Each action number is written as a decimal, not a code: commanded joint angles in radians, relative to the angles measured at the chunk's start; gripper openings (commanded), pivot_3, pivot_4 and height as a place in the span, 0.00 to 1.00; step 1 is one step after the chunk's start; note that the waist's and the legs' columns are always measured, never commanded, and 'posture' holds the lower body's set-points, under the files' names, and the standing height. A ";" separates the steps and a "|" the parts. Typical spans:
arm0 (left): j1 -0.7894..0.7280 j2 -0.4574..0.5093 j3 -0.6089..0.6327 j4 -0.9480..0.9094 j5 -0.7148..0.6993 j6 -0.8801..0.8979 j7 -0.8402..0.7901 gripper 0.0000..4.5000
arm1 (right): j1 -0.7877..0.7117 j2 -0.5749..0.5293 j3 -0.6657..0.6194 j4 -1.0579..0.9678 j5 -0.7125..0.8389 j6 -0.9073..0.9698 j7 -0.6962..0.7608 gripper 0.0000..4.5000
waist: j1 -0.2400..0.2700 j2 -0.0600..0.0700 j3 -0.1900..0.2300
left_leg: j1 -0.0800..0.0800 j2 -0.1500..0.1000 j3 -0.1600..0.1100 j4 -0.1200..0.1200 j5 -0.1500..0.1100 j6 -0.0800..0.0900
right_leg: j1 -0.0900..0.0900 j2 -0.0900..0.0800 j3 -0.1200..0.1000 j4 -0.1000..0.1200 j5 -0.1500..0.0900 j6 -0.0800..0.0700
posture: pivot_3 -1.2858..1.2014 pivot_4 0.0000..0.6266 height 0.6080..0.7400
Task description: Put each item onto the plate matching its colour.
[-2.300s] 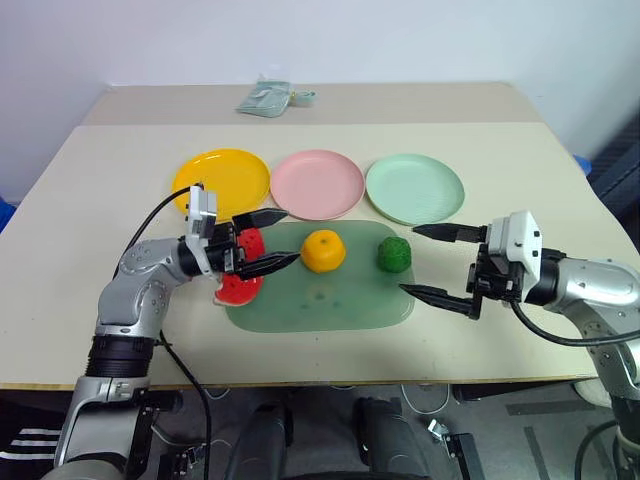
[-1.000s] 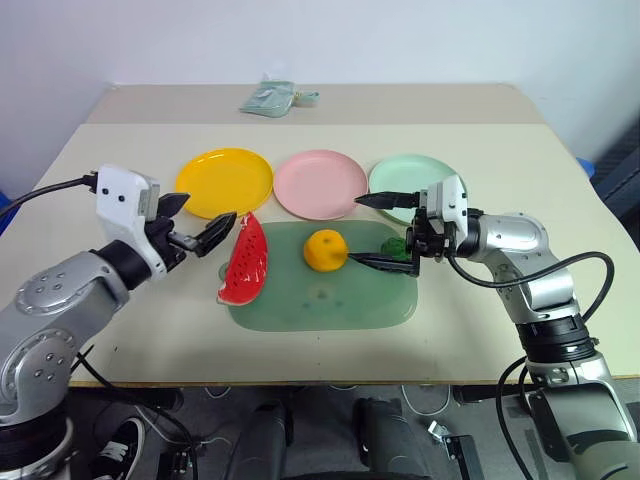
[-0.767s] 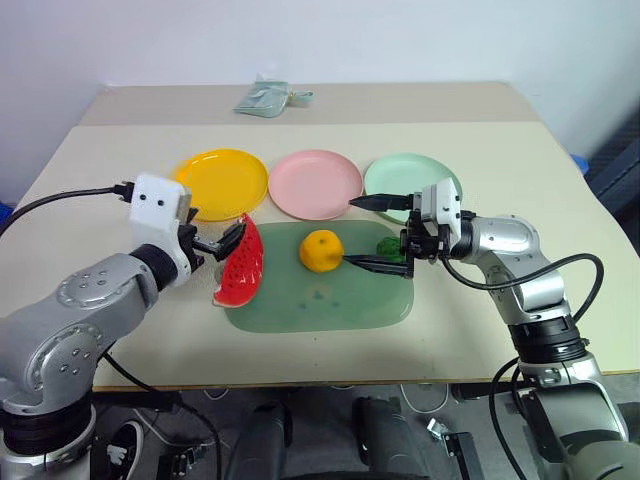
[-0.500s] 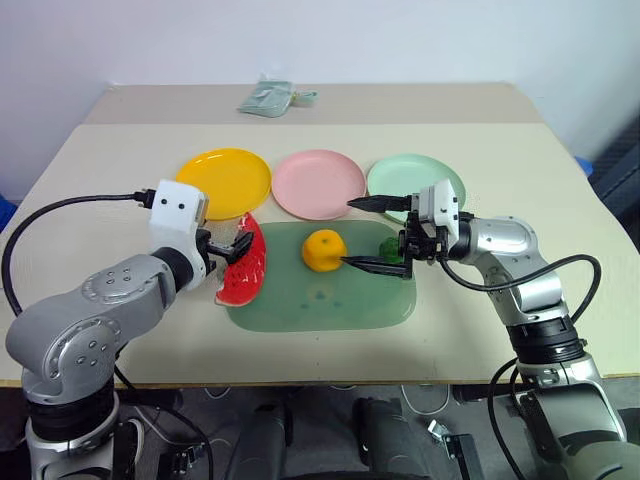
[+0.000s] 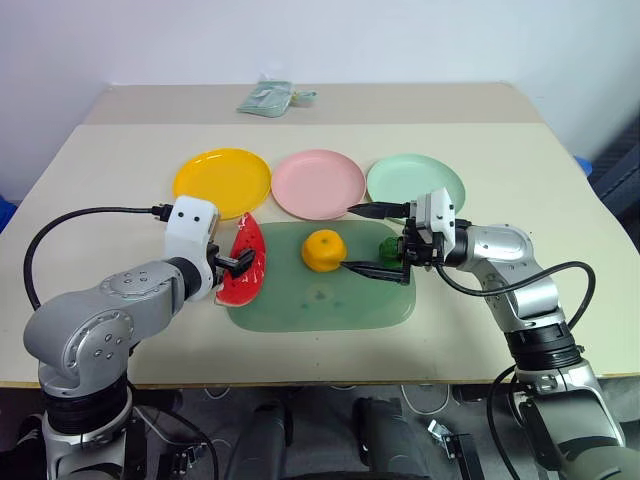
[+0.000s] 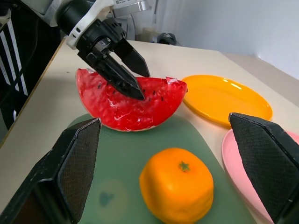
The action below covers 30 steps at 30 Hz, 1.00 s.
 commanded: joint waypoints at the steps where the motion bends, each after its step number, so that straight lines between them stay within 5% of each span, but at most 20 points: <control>1: 0.009 -0.047 0.032 0.001 0.016 0.014 -0.019 0.50 | -0.001 -0.011 -0.022 -0.049 0.011 -0.006 -0.008 1.00 | 0.000 0.000 0.000 | 0.000 0.000 0.000 0.000 0.000 0.000 | 0.000 0.000 0.000 0.000 0.000 0.000 | 0.52 0.24 1.00; 6: 0.051 -0.025 0.020 0.011 0.057 -0.026 -0.065 0.04 | 0.007 -0.015 -0.022 -0.056 0.011 0.000 -0.016 1.00 | -0.001 0.002 -0.001 | 0.001 0.000 0.000 0.000 0.000 0.000 | 0.000 0.000 0.000 0.000 0.000 0.000 | 0.52 0.24 1.00; 10: 0.040 0.102 -0.033 -0.004 0.079 -0.106 -0.162 0.04 | 0.012 -0.015 -0.021 -0.060 0.016 0.006 -0.021 1.00 | -0.003 0.001 -0.001 | 0.001 0.000 0.000 -0.001 0.000 -0.001 | 0.000 0.000 0.000 0.000 0.000 0.000 | 0.52 0.24 1.00; 14: 0.080 0.380 -0.047 0.012 0.143 -0.358 -0.441 0.04 | 0.006 -0.011 -0.019 -0.052 0.013 0.002 -0.025 1.00 | -0.005 0.000 0.000 | 0.000 0.000 0.000 -0.002 0.000 -0.001 | -0.001 0.001 0.000 0.000 0.000 0.000 | 0.52 0.24 1.00; 16: 0.081 0.406 0.009 0.066 0.135 -0.480 -0.548 0.04 | -0.001 -0.009 -0.020 -0.046 0.015 0.002 -0.026 1.00 | -0.003 0.000 0.000 | 0.000 0.000 0.001 -0.003 0.000 -0.001 | -0.001 0.000 0.000 -0.001 0.000 -0.001 | 0.52 0.24 1.00; 20: -0.041 0.320 0.013 0.234 0.147 -0.696 -0.624 0.04 | -0.025 0.013 -0.025 -0.021 0.016 0.000 -0.046 1.00 | 0.007 -0.001 0.001 | 0.000 0.000 0.001 -0.002 0.001 -0.001 | 0.000 0.000 0.000 -0.002 -0.002 -0.003 | 0.52 0.24 1.00; 24: -0.169 0.223 -0.122 0.420 0.278 -0.884 -0.650 0.04 | -0.062 0.036 -0.033 0.017 0.007 0.001 -0.079 1.00 | 0.004 -0.001 0.000 | 0.000 0.000 0.001 -0.001 0.001 -0.001 | 0.001 0.000 0.000 -0.003 0.000 0.000 | 0.52 0.24 1.00; 30: -0.460 -0.046 -0.264 0.882 0.443 -1.134 -0.624 0.04 | -0.101 0.064 -0.062 0.068 -0.027 -0.010 -0.183 1.00 | 0.006 -0.002 0.001 | -0.001 -0.001 0.001 0.000 0.001 -0.001 | 0.001 0.000 -0.001 -0.002 0.000 0.000 | 0.52 0.24 1.00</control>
